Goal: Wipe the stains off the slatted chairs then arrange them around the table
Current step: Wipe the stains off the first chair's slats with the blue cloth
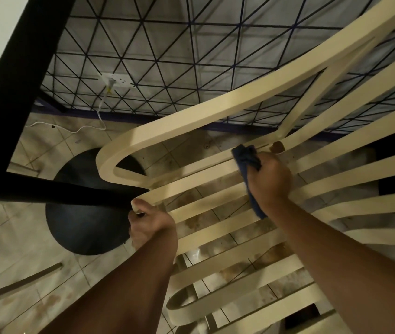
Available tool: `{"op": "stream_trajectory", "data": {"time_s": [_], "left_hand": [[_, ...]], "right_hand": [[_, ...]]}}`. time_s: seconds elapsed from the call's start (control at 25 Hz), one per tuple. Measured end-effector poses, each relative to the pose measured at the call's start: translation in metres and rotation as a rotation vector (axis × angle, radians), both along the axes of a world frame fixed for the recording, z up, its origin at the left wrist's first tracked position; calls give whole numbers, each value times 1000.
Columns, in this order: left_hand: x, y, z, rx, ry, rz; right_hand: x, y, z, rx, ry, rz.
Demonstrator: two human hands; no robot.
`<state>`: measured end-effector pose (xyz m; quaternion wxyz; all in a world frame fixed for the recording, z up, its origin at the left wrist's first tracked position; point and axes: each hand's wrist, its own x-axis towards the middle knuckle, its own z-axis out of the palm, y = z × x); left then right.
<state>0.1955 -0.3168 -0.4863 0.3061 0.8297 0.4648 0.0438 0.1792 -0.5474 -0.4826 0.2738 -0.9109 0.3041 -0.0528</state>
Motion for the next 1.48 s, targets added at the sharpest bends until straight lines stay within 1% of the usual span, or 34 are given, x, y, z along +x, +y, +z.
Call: {"op": "stream_trajectory", "data": {"time_s": [0.08, 0.16, 0.28, 0.36, 0.44, 0.52, 0.64, 0.72, 0.8, 0.92, 1.0, 1.08, 1.12, 1.2, 1.24, 1.36, 1.44, 1.48], "left_hand": [[0, 0, -1, 8, 0, -3], [1, 0, 1, -3, 13, -6], [2, 2, -1, -13, 5, 19], [3, 1, -1, -27, -18, 26], [2, 1, -3, -28, -46, 28], [2, 0, -2, -28, -36, 20], [2, 1, -3, 0, -35, 10], [1, 2, -3, -1, -13, 9], [2, 0, -3, 4, -5, 3], [1, -1, -2, 15, -32, -6], [0, 1, -2, 18, 31, -67], [4, -1, 4, 14, 48, -60], [6, -1, 6, -5, 72, -82], [7, -1, 11, -46, 119, -126], [6, -1, 12, -54, 98, -101], [2, 2, 8, -71, 11, -10], [1, 3, 3, -78, -5, 9], [2, 4, 2, -70, -3, 12]], "right_hand": [[3, 26, 3, -31, 49, 139], [6, 45, 3, -65, 16, 263], [7, 39, 0, -112, -14, 325], [4, 13, 0, -133, -1, 300], [2, -20, 1, -164, 19, 203], [2, -52, 0, -224, 27, 97], [5, -67, 5, -226, 60, -2], [7, -48, 9, -187, 67, 9], [7, -10, 16, -110, 117, 77], [6, 67, 19, -75, 130, 272], [7, 112, 25, -25, 178, 426], [9, 130, 28, 40, 205, 503], [9, 126, 27, 39, 179, 504], [3, 106, 22, -43, 99, 485], [1, 88, 18, -83, 120, 462], [-2, 14, 16, -118, 181, 263], [-1, -30, 15, -194, 113, 103], [1, -42, 13, -232, 82, 55]]}}
